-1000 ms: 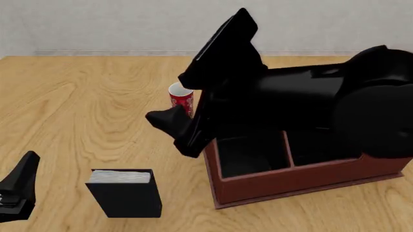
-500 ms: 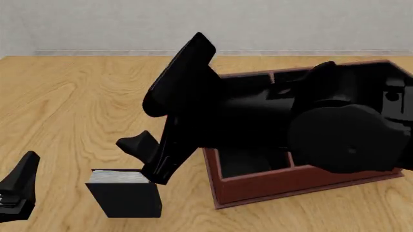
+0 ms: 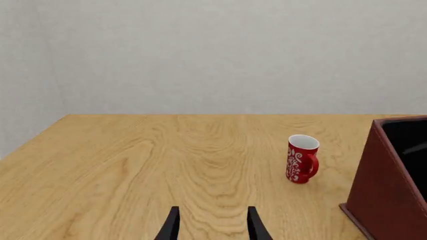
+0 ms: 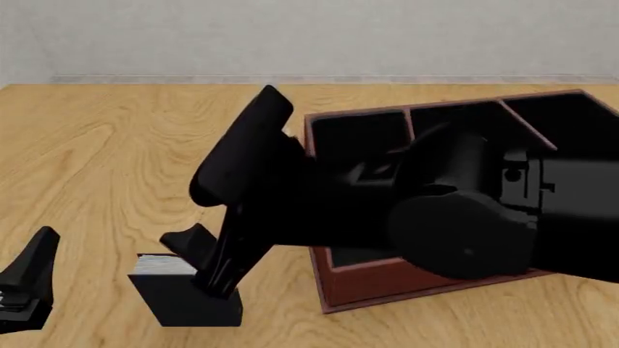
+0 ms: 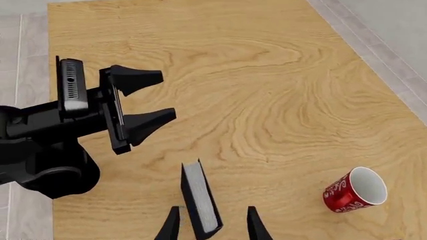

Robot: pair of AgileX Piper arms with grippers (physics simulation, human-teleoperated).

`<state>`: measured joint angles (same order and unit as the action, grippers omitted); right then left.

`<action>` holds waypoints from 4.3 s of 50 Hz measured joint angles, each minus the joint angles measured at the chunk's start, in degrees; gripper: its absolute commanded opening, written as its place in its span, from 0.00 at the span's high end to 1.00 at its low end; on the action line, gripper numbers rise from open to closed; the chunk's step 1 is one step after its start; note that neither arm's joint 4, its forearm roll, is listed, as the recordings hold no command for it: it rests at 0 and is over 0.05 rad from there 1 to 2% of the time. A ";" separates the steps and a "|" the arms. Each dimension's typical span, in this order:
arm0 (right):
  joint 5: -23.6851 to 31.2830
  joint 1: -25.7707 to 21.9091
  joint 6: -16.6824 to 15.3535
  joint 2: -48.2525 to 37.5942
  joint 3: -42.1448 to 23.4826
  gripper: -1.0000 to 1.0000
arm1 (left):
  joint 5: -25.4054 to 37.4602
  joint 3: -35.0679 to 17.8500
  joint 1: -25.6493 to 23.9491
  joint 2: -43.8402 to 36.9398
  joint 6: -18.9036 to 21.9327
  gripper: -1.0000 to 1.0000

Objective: Pick up the book and place it in the left compartment of the caddy.

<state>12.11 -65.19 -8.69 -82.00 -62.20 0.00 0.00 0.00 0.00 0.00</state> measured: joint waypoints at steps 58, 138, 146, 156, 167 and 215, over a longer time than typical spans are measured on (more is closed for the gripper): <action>-7.54 -0.99 3.38 -4.80 4.30 0.00 | 0.00 0.00 0.00 0.00 0.00 0.00; -16.48 0.16 7.77 -12.80 7.98 0.00 | 0.00 0.00 0.00 0.00 0.00 0.00; -16.97 0.36 8.13 -13.41 8.13 0.00 | 0.00 0.00 0.00 0.00 0.00 0.00; -17.88 0.45 8.68 -14.55 8.49 0.00 | 0.00 0.00 0.00 0.00 0.00 0.00; -18.68 0.63 9.28 -15.65 8.79 0.00 | 0.00 0.00 0.00 0.00 0.00 0.00; -23.31 0.40 12.17 -19.60 11.10 0.00 | 0.00 0.00 0.00 0.00 0.00 0.00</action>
<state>-11.20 -64.79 3.48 -101.60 -51.09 0.00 0.00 0.00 0.00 0.00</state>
